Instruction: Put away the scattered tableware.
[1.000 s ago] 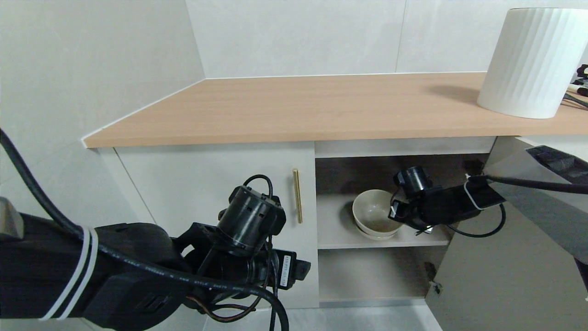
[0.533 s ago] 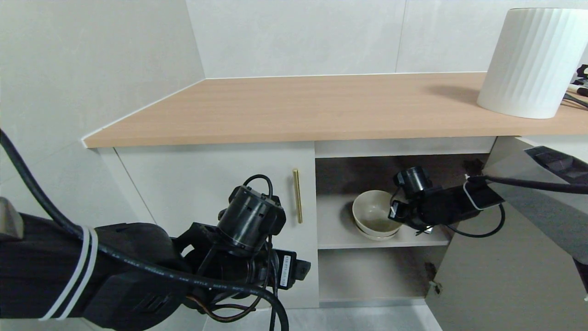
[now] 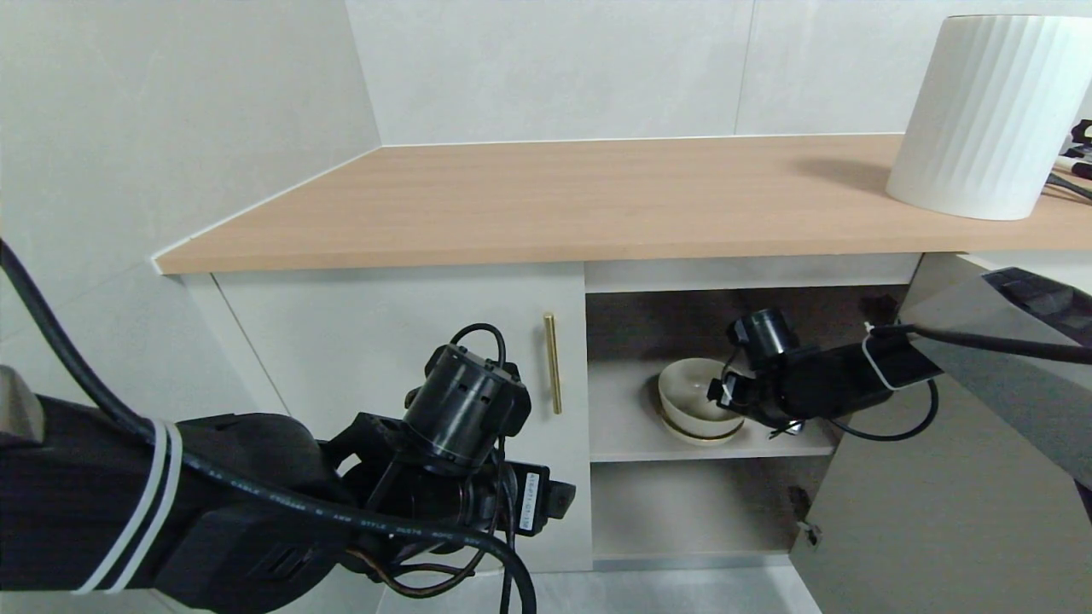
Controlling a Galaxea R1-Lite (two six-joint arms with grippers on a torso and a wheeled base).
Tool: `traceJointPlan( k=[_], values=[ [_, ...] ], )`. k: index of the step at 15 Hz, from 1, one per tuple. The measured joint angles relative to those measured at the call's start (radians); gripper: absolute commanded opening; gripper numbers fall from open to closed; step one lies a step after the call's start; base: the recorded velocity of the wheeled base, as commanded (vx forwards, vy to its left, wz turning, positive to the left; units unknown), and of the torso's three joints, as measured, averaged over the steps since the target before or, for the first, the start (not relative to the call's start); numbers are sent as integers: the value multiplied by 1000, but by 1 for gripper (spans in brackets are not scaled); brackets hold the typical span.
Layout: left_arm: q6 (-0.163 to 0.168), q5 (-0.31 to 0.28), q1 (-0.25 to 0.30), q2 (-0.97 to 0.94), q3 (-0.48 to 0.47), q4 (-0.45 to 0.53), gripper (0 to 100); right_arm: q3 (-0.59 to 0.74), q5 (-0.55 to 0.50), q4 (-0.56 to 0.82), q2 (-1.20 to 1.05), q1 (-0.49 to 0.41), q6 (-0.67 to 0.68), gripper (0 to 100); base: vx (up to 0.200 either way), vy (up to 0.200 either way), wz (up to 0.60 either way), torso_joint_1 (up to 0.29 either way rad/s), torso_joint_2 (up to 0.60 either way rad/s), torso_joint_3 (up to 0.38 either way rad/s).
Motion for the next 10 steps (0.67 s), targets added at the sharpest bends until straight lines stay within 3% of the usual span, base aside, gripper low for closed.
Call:
traceJointPlan(
  k=[6,10],
  values=[
    [0,0,1,-4,1,0,100,167,33,2,-187,77,-9,100,0,0,0,0,0,0],
    [-3,2,1,-11,2,0,100,278,52,6,-313,154,-84,100,0,0,0,0,0,0]
  ],
)
